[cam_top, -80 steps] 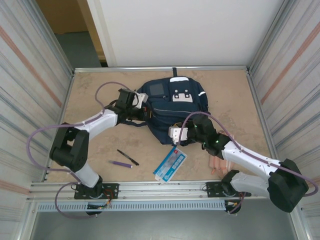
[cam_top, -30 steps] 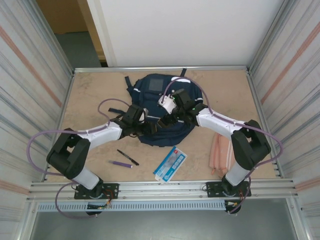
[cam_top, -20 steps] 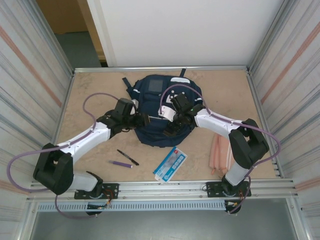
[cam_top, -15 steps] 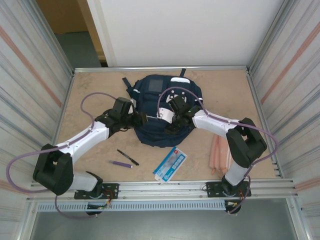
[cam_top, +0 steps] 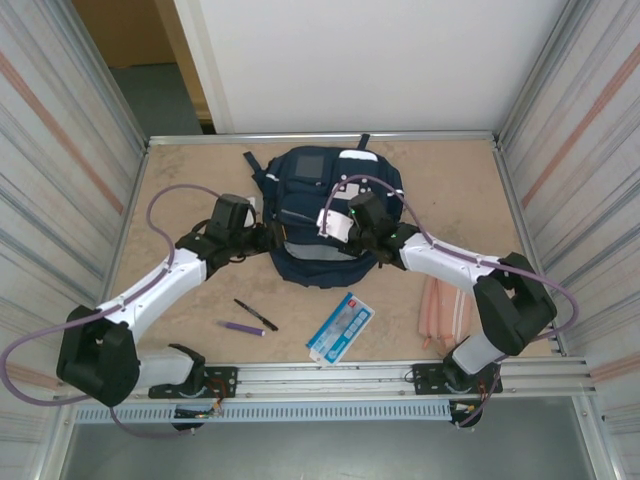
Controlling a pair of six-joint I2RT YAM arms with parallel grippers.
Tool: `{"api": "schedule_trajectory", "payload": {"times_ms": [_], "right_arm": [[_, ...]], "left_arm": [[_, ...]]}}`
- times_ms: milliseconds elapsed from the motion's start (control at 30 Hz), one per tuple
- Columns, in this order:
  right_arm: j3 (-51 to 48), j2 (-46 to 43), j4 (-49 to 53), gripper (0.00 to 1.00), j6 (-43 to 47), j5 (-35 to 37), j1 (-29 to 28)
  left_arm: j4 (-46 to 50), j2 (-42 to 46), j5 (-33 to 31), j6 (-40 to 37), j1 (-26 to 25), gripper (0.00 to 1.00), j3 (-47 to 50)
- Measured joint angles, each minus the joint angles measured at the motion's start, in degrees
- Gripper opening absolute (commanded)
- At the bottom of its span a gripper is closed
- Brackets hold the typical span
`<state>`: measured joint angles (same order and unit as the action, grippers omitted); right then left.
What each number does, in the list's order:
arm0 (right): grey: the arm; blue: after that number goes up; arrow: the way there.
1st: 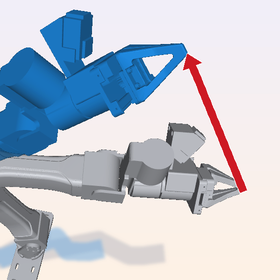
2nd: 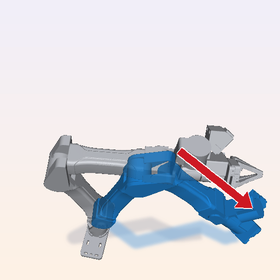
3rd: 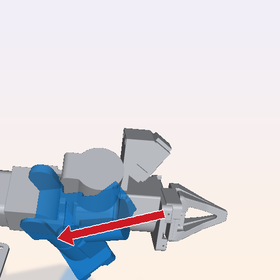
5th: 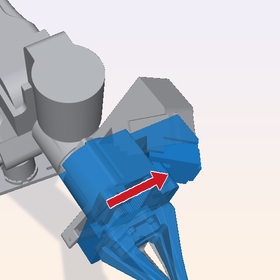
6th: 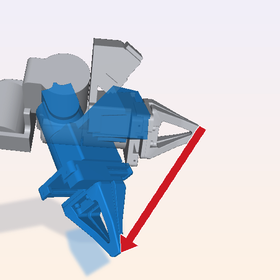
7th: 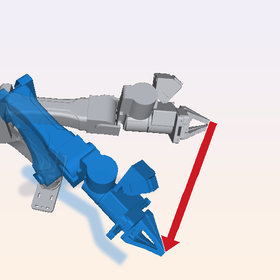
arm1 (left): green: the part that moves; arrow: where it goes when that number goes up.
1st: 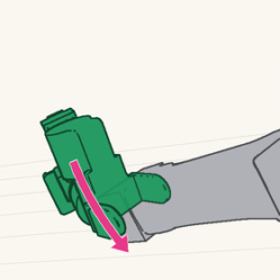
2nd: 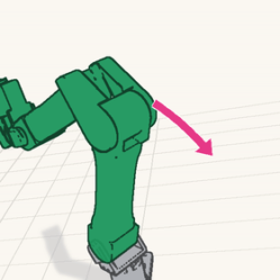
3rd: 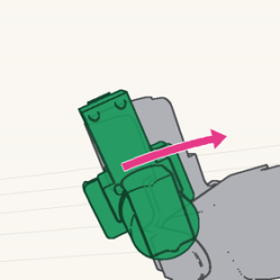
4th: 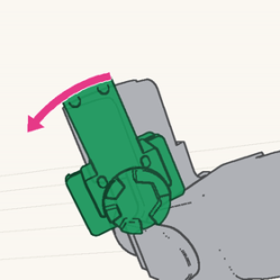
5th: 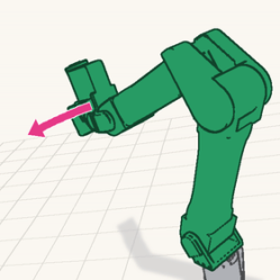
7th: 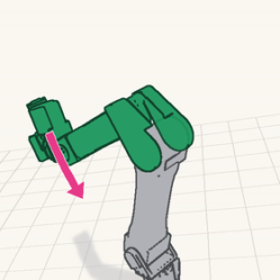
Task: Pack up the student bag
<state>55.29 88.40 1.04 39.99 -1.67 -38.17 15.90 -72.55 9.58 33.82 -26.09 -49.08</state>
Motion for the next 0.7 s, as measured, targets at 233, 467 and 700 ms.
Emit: {"api": "schedule_trajectory", "payload": {"times_ms": [233,467,700], "right_arm": [[5.18,-0.24,-1.05,0.0,-0.07,-7.26,5.51],[5.7,-0.28,-0.98,0.0,0.0,-12.26,7.69],[5.46,-1.7,1.95,0.0,7.21,-19.43,10.51]], "left_arm": [[-2.95,-3.06,1.57,-1.75,0.02,0.48,-1.55],[-6.69,-5.35,4.09,-1.79,4.15,0.38,-1.42],[-10.6,-4.92,5.42,-1.9,10.93,0.19,0.63]]}}
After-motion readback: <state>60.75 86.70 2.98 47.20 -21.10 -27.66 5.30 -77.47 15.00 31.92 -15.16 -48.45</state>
